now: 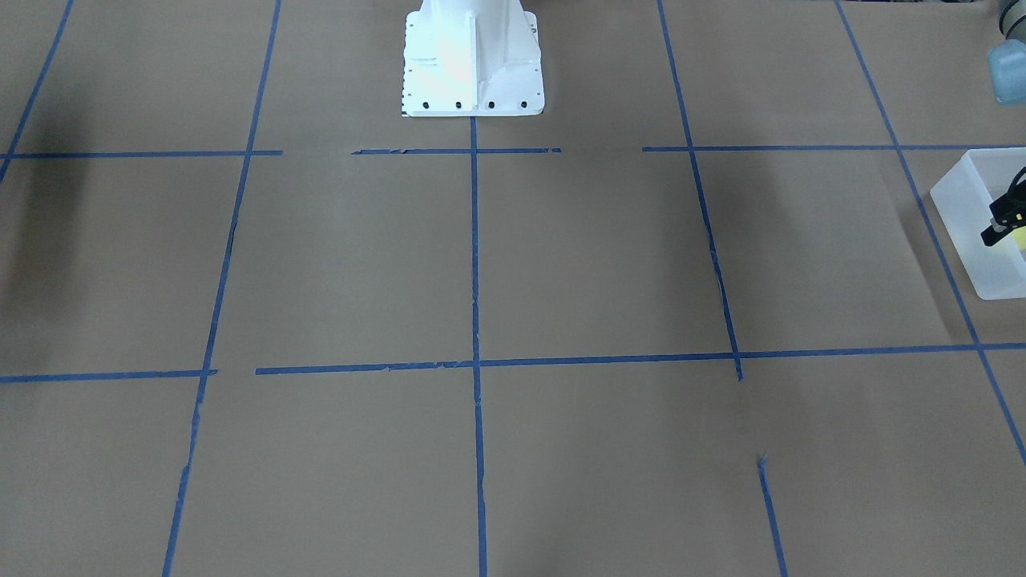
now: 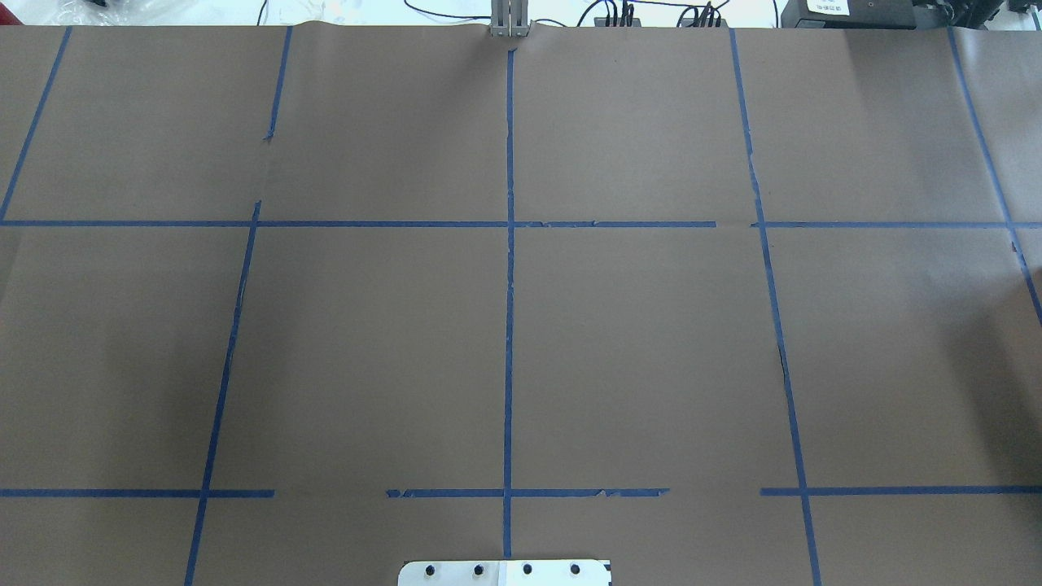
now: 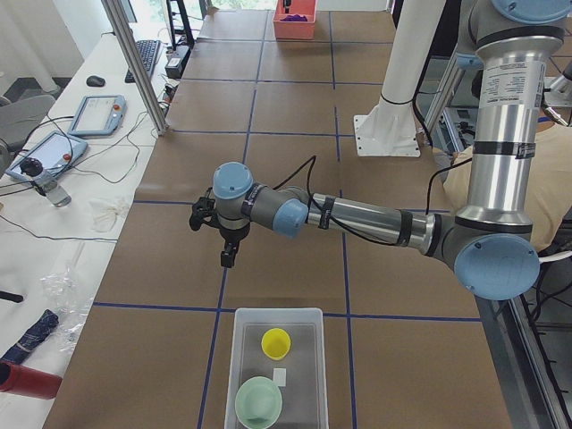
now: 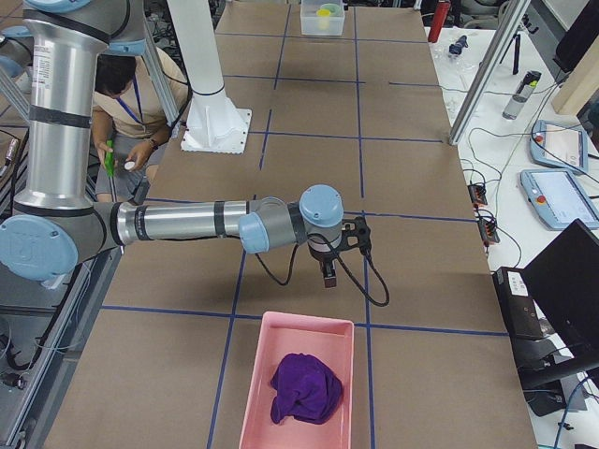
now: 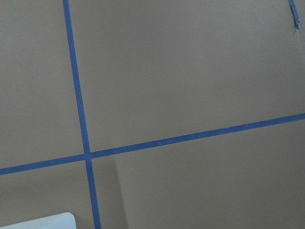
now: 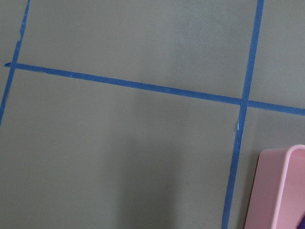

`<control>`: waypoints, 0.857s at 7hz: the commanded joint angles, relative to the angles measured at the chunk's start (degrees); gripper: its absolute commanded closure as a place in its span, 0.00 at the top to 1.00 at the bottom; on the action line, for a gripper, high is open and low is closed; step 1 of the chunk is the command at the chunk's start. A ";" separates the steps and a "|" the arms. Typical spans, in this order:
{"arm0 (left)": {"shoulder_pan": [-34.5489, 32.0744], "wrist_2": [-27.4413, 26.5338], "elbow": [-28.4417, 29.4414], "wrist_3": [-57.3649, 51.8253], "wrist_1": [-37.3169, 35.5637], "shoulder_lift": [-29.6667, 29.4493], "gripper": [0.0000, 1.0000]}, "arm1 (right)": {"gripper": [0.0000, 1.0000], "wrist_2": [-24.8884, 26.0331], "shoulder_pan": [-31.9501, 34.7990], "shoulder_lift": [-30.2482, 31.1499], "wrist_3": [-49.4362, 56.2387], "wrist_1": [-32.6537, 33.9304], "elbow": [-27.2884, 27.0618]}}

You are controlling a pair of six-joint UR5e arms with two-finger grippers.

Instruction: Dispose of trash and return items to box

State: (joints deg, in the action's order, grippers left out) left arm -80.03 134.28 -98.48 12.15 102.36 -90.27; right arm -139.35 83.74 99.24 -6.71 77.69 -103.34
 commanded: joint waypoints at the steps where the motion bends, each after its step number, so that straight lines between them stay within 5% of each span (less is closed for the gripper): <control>1: -0.04 0.01 -2.05 0.24 1.07 3.50 1.00 | 1.00 0.40 -0.16 1.31 -0.23 -0.86 0.16; 4: -0.30 0.54 -2.07 -0.97 1.17 5.37 1.00 | 1.00 -0.39 -3.03 0.78 -0.49 0.27 -0.71; 6: -0.83 5.98 -1.27 -10.18 0.04 6.15 1.00 | 1.00 0.83 -5.08 -0.52 0.12 6.40 -1.51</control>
State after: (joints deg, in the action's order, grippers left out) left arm -80.64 138.04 -100.16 6.41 103.10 -84.55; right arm -139.16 79.58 99.59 -7.02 80.90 -104.45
